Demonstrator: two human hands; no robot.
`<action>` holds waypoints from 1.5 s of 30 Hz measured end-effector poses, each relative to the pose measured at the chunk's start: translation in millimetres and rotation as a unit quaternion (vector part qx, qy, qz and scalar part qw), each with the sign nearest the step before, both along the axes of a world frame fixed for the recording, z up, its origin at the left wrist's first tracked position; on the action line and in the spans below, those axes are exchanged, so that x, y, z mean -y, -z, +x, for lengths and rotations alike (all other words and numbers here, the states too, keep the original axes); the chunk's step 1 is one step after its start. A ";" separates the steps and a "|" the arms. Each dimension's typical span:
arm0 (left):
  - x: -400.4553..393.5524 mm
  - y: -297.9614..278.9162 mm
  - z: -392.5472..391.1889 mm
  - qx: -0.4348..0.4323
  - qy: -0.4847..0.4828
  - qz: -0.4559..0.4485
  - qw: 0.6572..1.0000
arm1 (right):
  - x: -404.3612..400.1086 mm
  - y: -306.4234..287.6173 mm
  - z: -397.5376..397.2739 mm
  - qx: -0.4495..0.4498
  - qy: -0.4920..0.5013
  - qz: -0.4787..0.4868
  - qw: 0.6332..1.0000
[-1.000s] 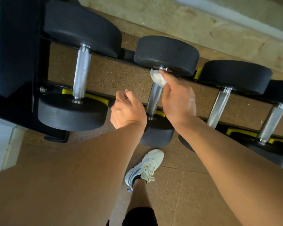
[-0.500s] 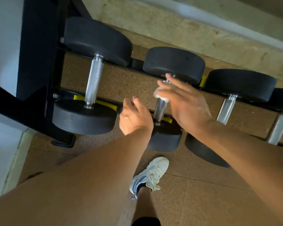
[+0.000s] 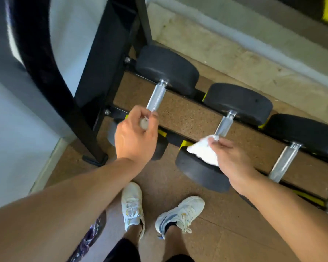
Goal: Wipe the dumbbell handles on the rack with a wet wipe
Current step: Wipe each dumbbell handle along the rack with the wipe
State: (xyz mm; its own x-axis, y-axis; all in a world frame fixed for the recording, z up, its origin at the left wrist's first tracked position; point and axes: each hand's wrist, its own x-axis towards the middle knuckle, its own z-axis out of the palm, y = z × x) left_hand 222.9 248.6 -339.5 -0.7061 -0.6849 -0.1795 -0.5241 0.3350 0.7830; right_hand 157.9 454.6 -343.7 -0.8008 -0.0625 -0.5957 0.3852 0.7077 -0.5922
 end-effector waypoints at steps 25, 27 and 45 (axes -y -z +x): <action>54.4 49.6 -12.4 0.131 -0.176 0.003 0.976 | 180.1 19.5 -60.4 -0.347 -0.422 -0.040 0.836; 54.2 49.8 -12.7 0.135 -0.175 0.005 0.975 | 183.8 27.0 -76.3 -0.320 -0.610 0.113 0.716; 56.3 52.9 -18.1 0.140 -0.188 -0.009 0.972 | 182.7 28.3 -80.1 -0.279 -0.593 0.037 0.755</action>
State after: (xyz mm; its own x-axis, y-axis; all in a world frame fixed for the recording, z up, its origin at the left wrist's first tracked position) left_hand 204.8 192.2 -392.4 -0.3312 -0.8894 -0.3150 -0.8038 0.0912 0.5879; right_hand 77.9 271.9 -372.0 -0.3356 -0.9151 -0.2236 -0.8392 0.3983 -0.3704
